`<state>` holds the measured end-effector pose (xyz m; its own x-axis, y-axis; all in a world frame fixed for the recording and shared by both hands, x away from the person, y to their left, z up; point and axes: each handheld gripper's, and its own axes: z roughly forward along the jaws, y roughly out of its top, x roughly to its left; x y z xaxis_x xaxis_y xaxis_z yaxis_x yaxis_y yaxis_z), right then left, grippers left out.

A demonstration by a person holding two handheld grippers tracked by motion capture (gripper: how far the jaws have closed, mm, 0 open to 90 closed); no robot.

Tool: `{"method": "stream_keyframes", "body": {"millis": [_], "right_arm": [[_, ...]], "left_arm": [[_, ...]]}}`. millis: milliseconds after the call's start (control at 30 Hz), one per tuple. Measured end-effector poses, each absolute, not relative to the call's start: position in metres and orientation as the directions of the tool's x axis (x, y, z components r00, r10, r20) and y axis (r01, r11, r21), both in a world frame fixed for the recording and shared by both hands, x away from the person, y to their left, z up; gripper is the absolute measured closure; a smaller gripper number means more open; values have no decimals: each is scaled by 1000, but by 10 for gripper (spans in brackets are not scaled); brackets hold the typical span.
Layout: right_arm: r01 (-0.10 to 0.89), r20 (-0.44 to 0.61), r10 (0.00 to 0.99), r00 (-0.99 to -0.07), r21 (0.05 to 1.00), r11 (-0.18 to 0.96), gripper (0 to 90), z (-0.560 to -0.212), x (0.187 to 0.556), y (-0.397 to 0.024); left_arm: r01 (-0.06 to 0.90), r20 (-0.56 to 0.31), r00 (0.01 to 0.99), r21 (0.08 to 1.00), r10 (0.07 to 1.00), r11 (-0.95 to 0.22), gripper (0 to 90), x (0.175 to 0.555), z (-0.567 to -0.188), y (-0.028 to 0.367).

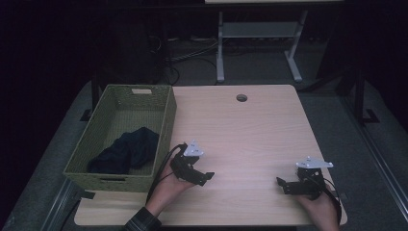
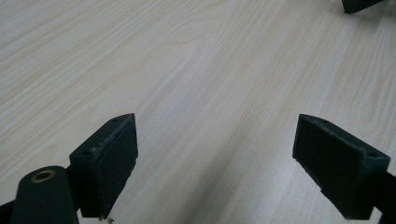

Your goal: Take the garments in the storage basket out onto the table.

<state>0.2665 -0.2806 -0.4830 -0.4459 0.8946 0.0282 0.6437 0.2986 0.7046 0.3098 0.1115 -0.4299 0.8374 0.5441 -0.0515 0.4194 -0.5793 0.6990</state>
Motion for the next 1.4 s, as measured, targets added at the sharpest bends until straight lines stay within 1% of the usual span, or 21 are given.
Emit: {"method": "stream_keyframes", "body": {"millis": [633,1400], "right_arm": [[644,28,895,-446,704,299,32,-483,266,-281],[644,28,895,-445,704,298,32,-483,266,-281]], "left_arm": [[404,-46,847,702,529,-587,137,312,-419,111],[411,-75,853,705,516,-578,137,317,-404,111]]}}
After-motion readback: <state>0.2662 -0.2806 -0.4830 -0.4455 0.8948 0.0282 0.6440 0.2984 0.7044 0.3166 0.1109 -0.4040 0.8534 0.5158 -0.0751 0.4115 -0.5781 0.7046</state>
